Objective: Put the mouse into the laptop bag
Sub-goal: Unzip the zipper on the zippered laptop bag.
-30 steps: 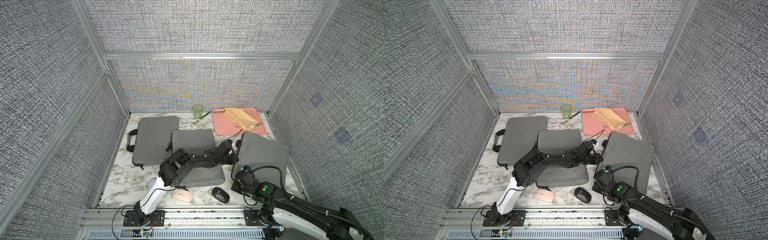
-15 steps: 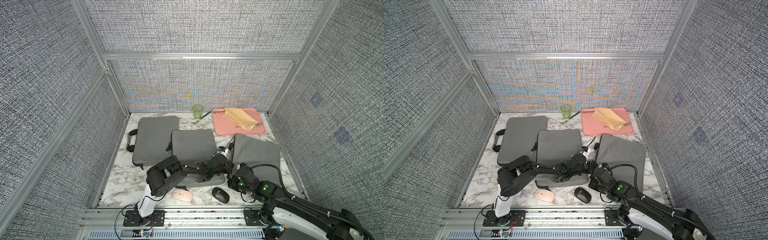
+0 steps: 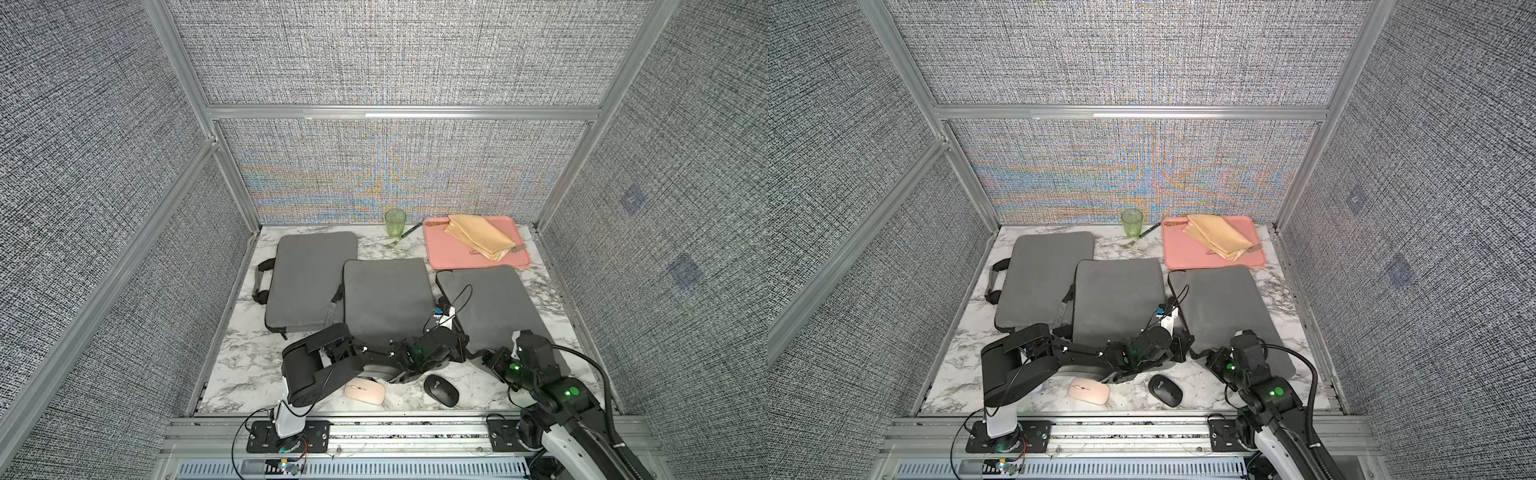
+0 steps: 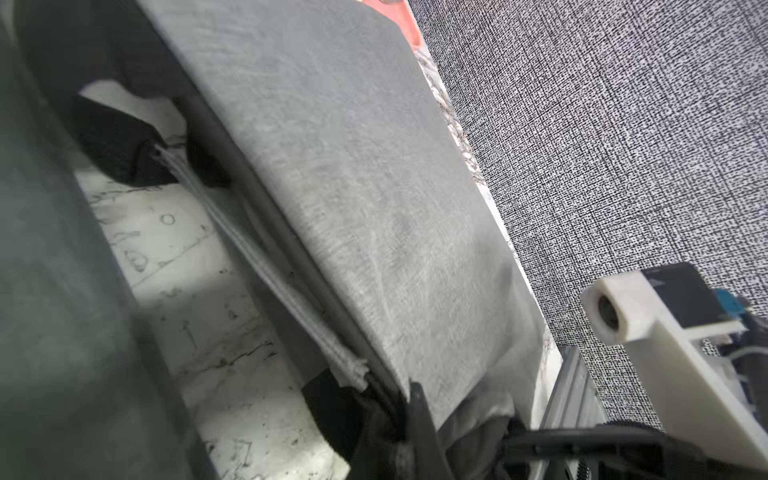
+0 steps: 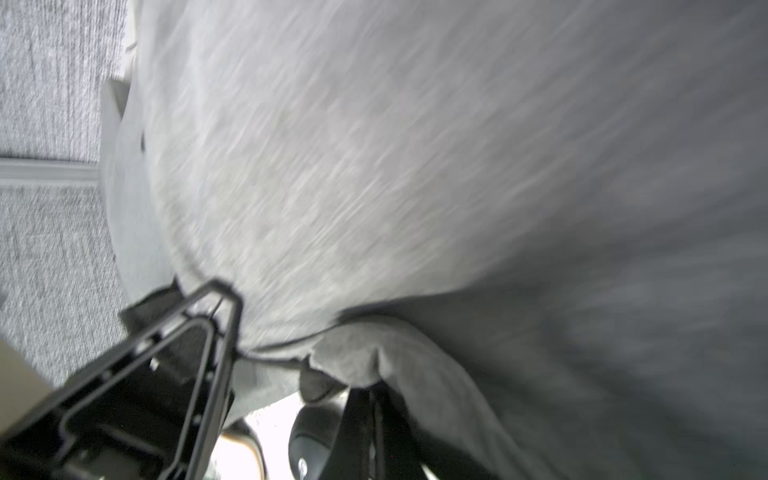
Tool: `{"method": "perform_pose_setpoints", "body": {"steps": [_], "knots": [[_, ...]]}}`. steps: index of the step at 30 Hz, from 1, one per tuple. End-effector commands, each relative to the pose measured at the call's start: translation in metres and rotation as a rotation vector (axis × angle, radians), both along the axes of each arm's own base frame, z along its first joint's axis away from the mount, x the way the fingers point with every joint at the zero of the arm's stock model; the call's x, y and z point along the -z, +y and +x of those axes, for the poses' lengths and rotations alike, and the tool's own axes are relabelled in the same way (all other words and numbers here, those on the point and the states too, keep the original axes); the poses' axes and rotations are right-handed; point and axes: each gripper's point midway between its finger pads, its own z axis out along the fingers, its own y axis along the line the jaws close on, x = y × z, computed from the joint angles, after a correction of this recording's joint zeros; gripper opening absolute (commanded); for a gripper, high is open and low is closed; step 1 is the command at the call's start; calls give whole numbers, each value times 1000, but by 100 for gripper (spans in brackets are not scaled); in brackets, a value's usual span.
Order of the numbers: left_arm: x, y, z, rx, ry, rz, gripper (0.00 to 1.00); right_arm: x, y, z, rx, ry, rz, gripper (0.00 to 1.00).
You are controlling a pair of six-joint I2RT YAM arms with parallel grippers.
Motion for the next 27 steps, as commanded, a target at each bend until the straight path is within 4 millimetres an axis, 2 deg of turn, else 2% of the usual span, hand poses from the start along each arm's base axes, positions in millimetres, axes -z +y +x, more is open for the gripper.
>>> {"method": "perform_pose_setpoints", "body": {"steps": [1, 3, 4, 5, 7, 9, 12, 16, 19, 24, 26, 27], "knots": [[-28, -8, 10, -68, -61, -93, 0, 14, -44, -2, 105, 66, -169, 0], [-32, -10, 10, -79, -83, -97, 0, 15, -49, 5, 130, 85, -130, 0], [-35, -13, 9, -74, -88, -102, 3, 16, -51, 7, 134, 93, -109, 0], [-37, -18, 8, -59, -89, -105, 8, 16, -54, 9, 150, 97, -95, 0], [-38, -25, 6, -46, -84, -105, 24, 16, -65, 11, 190, 105, -90, 0], [-39, -30, 3, -38, -92, -104, 58, 10, -75, 13, 226, 92, -83, 0], [-40, -31, 3, -44, -110, -100, 99, 0, -83, 15, 252, 73, -74, 0], [-46, -22, 15, -76, -135, -84, 99, -2, -90, 11, 276, 88, -84, 0], [-40, -11, 35, -110, -102, -16, 99, 7, -93, 5, 304, 115, -66, 0], [-15, 20, 86, -180, 5, 52, 99, 0, -102, -4, 358, 92, -102, 0], [-8, 24, 104, -178, 46, 64, 99, -3, -103, -3, 366, 80, -102, 0], [5, 25, 111, -174, 69, 78, 99, -2, -103, -3, 364, 83, -99, 0]]}}
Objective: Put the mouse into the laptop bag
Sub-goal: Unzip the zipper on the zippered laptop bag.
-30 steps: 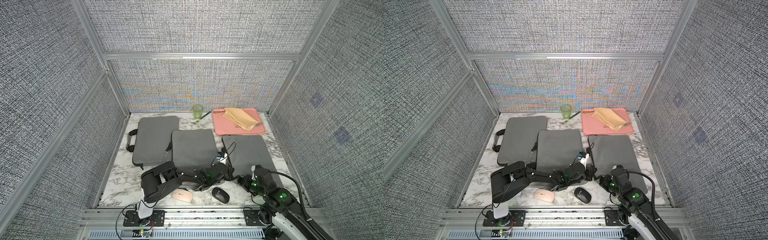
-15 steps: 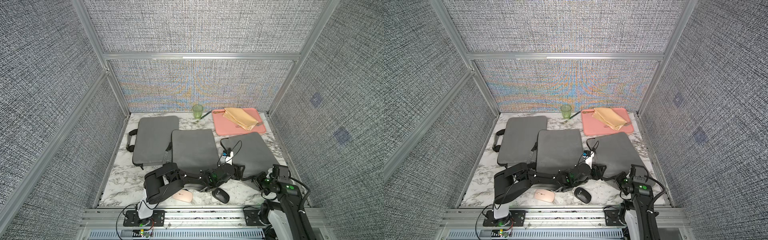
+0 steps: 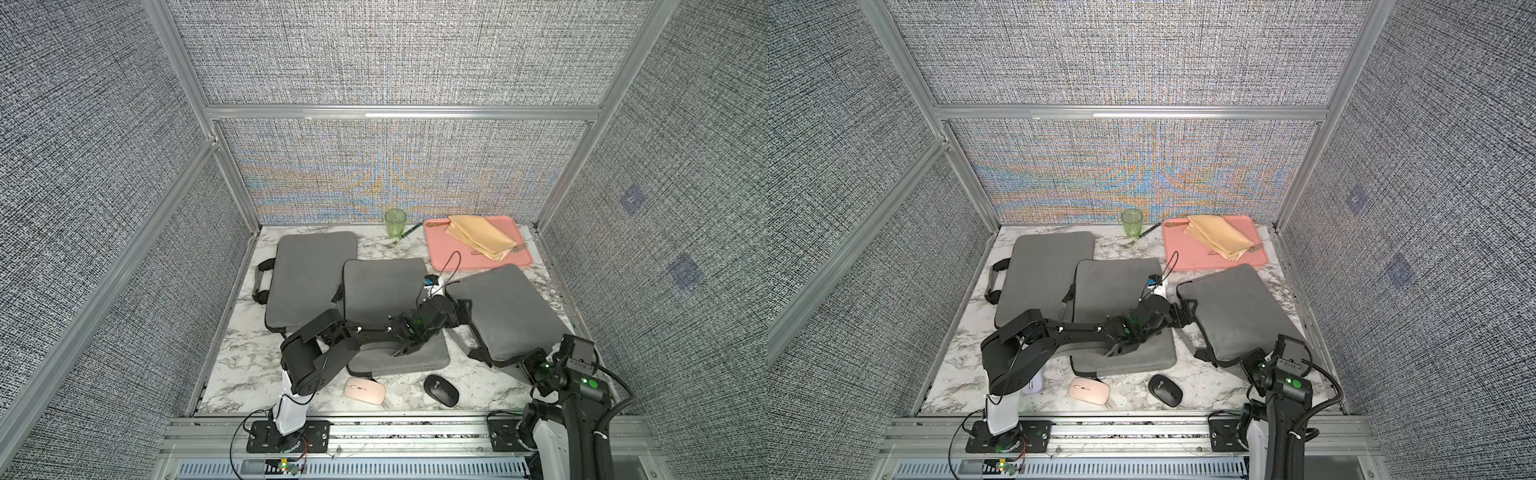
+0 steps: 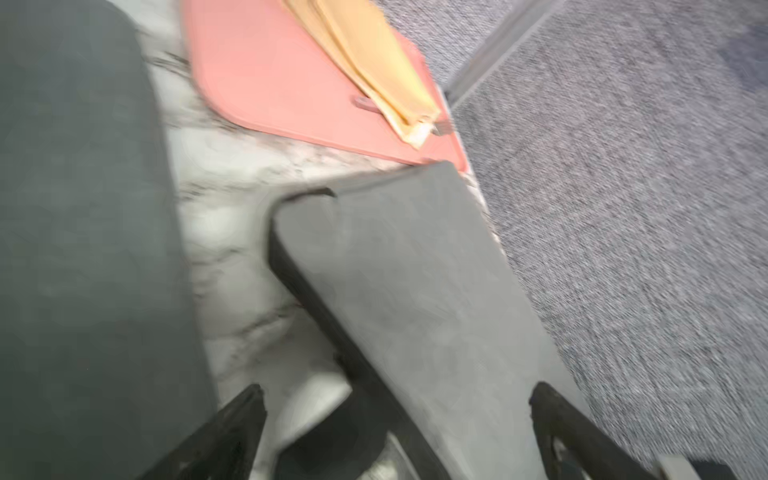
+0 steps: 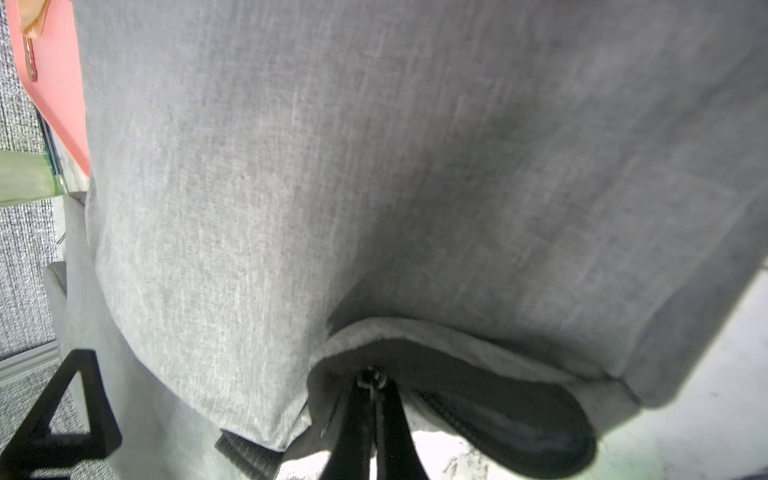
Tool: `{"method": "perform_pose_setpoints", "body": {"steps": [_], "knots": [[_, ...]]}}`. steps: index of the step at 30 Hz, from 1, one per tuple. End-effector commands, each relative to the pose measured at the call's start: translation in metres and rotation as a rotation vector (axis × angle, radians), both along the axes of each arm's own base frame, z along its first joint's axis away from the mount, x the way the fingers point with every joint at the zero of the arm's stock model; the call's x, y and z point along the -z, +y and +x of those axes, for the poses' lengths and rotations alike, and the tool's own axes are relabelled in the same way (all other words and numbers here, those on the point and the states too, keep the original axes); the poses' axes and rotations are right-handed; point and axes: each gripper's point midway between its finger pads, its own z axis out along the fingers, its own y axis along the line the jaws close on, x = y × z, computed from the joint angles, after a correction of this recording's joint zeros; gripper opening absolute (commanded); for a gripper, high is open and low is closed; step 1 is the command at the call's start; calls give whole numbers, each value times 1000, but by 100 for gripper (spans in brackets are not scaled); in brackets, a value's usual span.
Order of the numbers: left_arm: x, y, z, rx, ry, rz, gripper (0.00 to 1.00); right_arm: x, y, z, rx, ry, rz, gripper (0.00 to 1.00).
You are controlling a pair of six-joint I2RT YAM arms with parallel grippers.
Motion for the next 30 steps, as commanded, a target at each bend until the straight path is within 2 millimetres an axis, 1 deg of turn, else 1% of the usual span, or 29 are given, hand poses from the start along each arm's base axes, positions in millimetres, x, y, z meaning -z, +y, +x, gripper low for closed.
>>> {"method": "perform_pose_setpoints", "body": {"steps": [1, 4, 5, 6, 9, 12, 13, 14, 15, 16, 18, 19, 20, 21, 23, 25, 27, 28, 30], "knots": [[29, 0, 7, 53, 99, 42, 99, -7, -13, 10, 22, -39, -62, 0], [40, -4, 19, 51, 99, 70, 99, -3, -13, 9, 16, -16, -56, 0], [42, -8, 22, 57, 103, 82, 99, -3, -13, 9, 15, -20, -60, 0], [49, -11, 24, 64, 116, 98, 99, -4, -13, 8, 14, -23, -66, 0], [59, -26, 28, 89, 141, 92, 99, -8, -13, 7, 10, -41, -74, 0], [64, -31, 34, 78, 143, 93, 100, -7, -10, 7, -4, -41, -66, 0], [63, -33, 35, 78, 141, 89, 97, -6, -8, 7, -9, -40, -59, 0], [63, -35, 36, 81, 142, 87, 90, -4, -7, 7, -17, -41, -50, 0], [65, -38, 36, 88, 146, 83, 80, -3, -5, 7, -24, -41, -40, 0], [65, -40, 36, 91, 148, 80, 67, -2, -3, 7, -32, -41, -33, 0], [67, -41, 38, 83, 154, 78, 36, -2, 2, 7, -55, -50, -16, 0], [67, -40, 39, 78, 156, 77, 24, -2, 5, 7, -71, -57, -8, 0], [67, -39, 39, 71, 160, 75, 10, -3, 8, 7, -84, -63, -1, 0], [67, -37, 37, 62, 170, 70, 0, -2, 10, 7, -92, -69, 9, 0], [59, -28, 34, 32, 173, 51, 0, -2, 13, 6, -110, -73, 14, 0], [47, -13, 30, 0, 162, 30, 0, -3, 17, 6, -132, -84, 27, 0], [32, 6, 23, -43, 150, 1, 0, -3, 21, 7, -146, -87, 42, 0], [28, 16, 18, -59, 142, -5, 0, -4, 21, 7, -150, -90, 44, 0], [12, 31, 8, -79, 105, -25, 0, -8, 23, 10, -165, -106, 47, 0]]}}
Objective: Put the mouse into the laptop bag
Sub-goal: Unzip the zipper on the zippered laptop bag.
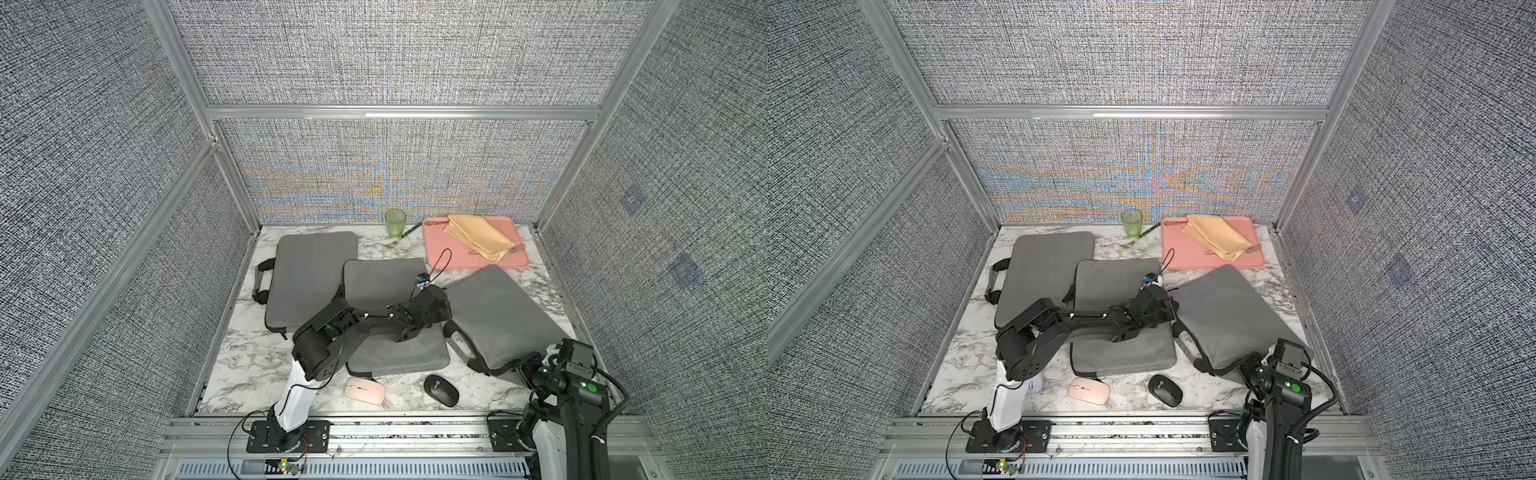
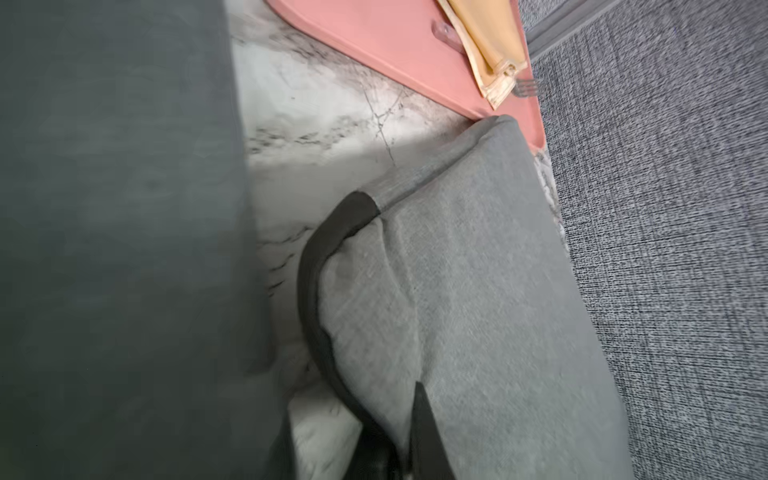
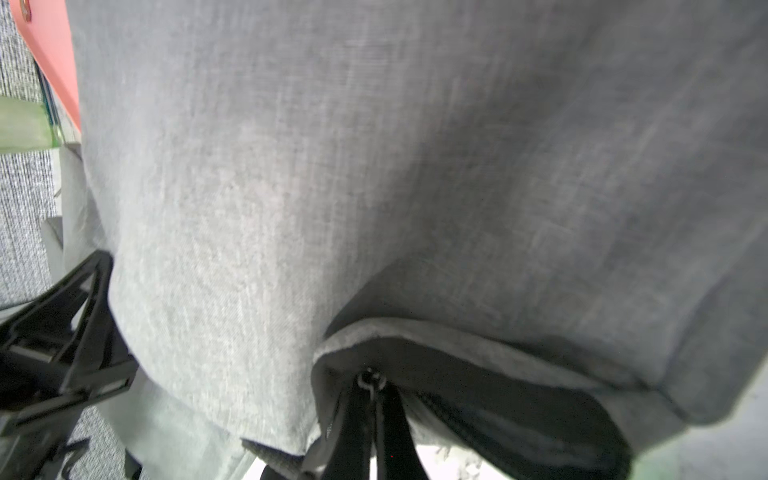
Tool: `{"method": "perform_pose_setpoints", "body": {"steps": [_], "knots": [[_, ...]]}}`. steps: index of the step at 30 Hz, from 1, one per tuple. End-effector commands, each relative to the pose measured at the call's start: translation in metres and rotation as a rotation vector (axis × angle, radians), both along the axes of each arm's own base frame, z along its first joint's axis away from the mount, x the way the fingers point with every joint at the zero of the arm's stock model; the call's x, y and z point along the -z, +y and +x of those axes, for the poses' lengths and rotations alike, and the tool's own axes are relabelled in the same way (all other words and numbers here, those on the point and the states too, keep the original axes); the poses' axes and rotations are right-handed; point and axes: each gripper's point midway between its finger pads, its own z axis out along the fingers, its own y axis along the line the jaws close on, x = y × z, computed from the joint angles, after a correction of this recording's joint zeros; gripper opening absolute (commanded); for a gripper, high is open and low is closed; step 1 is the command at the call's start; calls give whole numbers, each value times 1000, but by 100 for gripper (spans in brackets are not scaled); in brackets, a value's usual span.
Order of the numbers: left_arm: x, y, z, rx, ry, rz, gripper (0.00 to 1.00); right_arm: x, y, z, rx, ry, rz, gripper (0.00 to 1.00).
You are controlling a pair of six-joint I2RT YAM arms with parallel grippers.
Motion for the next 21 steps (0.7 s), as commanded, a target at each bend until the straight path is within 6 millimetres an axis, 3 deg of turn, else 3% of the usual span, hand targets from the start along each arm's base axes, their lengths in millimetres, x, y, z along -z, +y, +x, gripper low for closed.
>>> {"method": "perform_pose_setpoints", "body": {"steps": [1, 8, 11, 14, 17, 21], "knots": [[-36, 18, -2, -81, -79, -62, 0, -16, 2, 18, -47, -105, -5, 0], [-39, 44, -32, -110, -92, -79, 0, -33, 2, 28, -79, -135, -40, 0], [-46, 57, -34, -168, -142, -21, 0, -27, 2, 33, -110, -81, -73, 0], [-37, 53, -31, -178, -112, 24, 0, -23, 12, 34, -162, -53, -67, 0], [-26, 44, -27, -179, -96, 32, 0, -20, 25, 24, -226, -38, -97, 0], [-28, 46, -16, -231, -123, 74, 0, -4, 42, 0, -305, 11, -118, 0]]}}
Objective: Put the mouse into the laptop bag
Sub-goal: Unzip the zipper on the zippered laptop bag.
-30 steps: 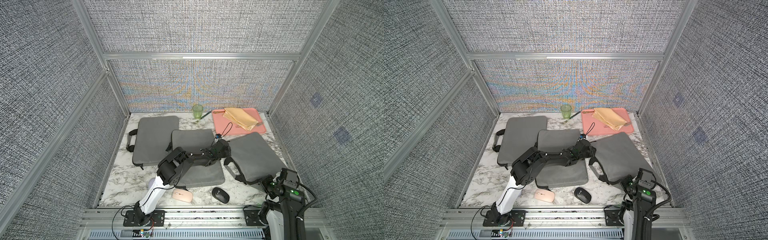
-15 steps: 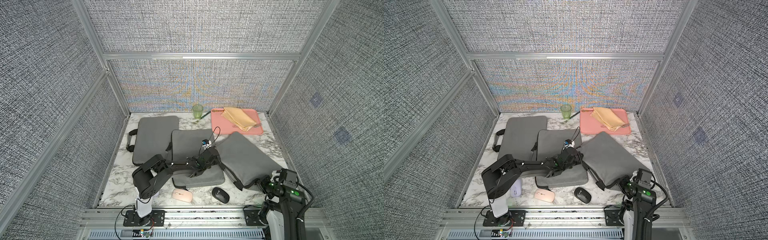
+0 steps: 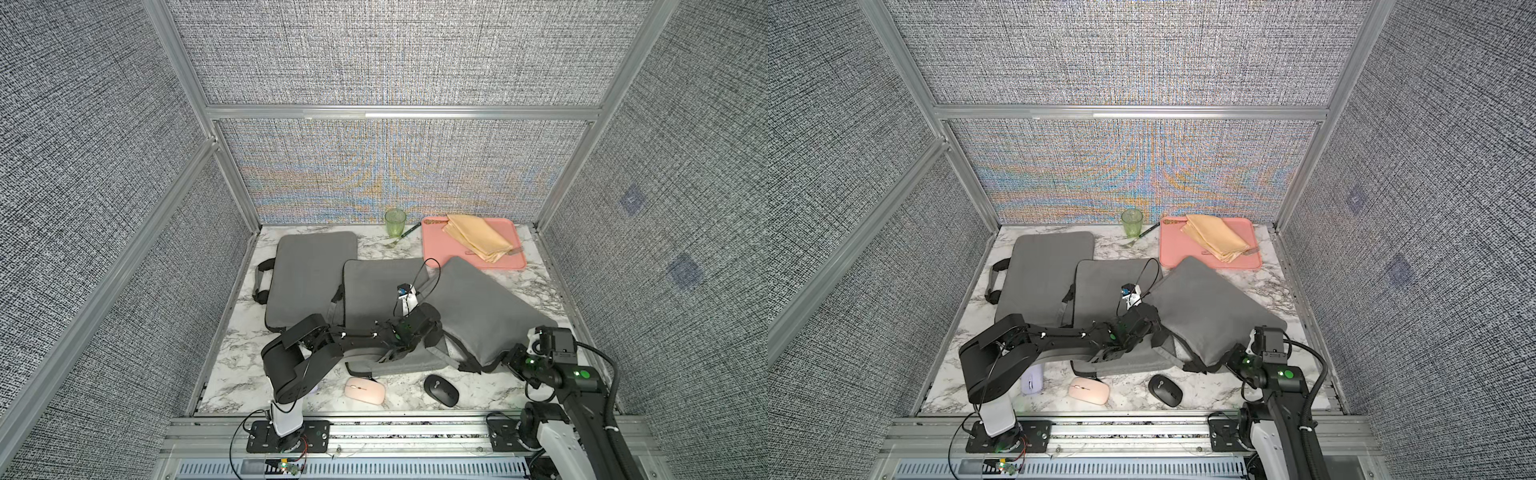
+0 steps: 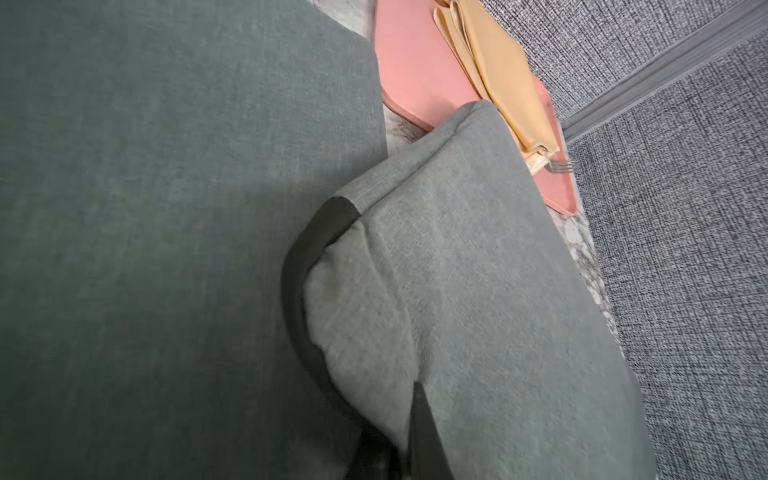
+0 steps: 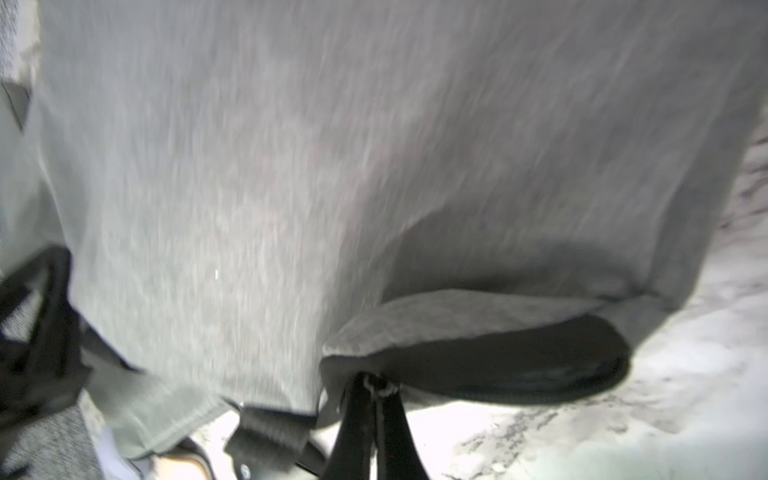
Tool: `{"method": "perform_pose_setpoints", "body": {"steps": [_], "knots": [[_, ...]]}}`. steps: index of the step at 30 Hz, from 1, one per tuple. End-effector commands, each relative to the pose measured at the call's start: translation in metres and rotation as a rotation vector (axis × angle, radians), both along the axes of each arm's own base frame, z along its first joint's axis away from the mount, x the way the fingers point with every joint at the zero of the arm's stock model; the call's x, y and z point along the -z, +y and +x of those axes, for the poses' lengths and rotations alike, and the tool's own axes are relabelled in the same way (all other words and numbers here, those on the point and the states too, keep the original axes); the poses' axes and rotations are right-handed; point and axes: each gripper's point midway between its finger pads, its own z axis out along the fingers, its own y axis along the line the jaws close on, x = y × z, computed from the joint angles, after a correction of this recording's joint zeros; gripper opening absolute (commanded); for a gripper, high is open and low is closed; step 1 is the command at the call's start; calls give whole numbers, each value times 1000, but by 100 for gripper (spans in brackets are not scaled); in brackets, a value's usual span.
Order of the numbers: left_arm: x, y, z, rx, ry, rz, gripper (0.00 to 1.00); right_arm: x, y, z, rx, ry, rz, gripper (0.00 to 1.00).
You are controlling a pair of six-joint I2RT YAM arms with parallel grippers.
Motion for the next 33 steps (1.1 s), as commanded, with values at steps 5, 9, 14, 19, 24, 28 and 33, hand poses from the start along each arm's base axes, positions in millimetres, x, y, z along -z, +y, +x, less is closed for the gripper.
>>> {"method": "perform_pose_setpoints", "body": {"steps": [5, 9, 14, 19, 24, 28, 33], "knots": [[-18, 3, 17, -87, -31, 12, 0, 34, 27, -26, -86, 90, 32, 0], [-26, 7, 24, -113, -38, 13, 0, 30, 40, -26, -167, 111, -15, 0], [-30, 5, 28, -112, -36, -4, 0, 18, 79, -13, -290, 85, 11, 0], [-32, 11, 30, -129, -26, -2, 0, 7, 102, -2, -333, 39, 7, 0], [-29, 41, 25, -207, -33, 3, 0, 0, 65, 10, -201, -9, -140, 0], [-28, 69, 23, -263, -44, 18, 0, -2, 43, 18, -125, -27, -134, 0], [-16, 90, 17, -301, -38, 4, 0, 6, 19, 25, -58, -2, -133, 0]]}}
